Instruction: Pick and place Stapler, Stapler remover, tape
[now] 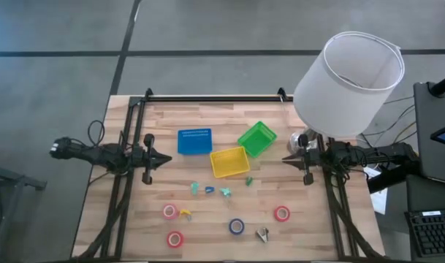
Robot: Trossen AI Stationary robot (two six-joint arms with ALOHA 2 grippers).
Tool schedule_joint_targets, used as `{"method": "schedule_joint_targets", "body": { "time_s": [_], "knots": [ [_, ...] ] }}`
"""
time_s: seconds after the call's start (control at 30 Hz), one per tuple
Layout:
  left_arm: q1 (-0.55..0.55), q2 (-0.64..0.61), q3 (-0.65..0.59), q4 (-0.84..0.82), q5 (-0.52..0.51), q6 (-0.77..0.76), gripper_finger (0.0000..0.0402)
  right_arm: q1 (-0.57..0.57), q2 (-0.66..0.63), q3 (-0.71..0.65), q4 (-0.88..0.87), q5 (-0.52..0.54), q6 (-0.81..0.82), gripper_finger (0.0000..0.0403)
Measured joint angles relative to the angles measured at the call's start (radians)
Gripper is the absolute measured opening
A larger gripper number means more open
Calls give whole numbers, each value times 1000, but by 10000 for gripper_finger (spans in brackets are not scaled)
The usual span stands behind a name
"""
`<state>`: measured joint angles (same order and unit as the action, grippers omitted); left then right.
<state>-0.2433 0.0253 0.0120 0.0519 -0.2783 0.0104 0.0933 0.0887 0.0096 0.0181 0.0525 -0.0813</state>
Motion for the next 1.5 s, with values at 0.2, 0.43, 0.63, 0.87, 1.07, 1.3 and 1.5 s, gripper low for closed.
{"method": "schedule_joint_targets", "body": {
  "time_s": [0.2, 0.43, 0.63, 0.87, 1.07, 1.3, 1.5],
  "knots": [
    [0, 0, 0, 0, 0, 0, 21, 0, 0, 0, 0, 0, 2, 34],
    [0, 0, 0, 0, 0, 0, 21, 0, 0, 0, 0, 0, 0, 34],
    [0, 0, 0, 0, 0, 0, 21, 0, 0, 0, 0, 0, 2, 34],
    [0, 0, 0, 0, 0, 0, 21, 0, 0, 0, 0, 0, 0, 34],
    [0, 0, 0, 0, 0, 0, 21, 0, 0, 0, 0, 0, -236, 34],
    [0, 0, 0, 5, 0, -90, 21, 1, 0, 0, 0, -6, -139, 34],
    [0, 0, 0, 18, -9, -37, 21, 0, 0, 0, 10, 3, 366, 34]
  ]
}}
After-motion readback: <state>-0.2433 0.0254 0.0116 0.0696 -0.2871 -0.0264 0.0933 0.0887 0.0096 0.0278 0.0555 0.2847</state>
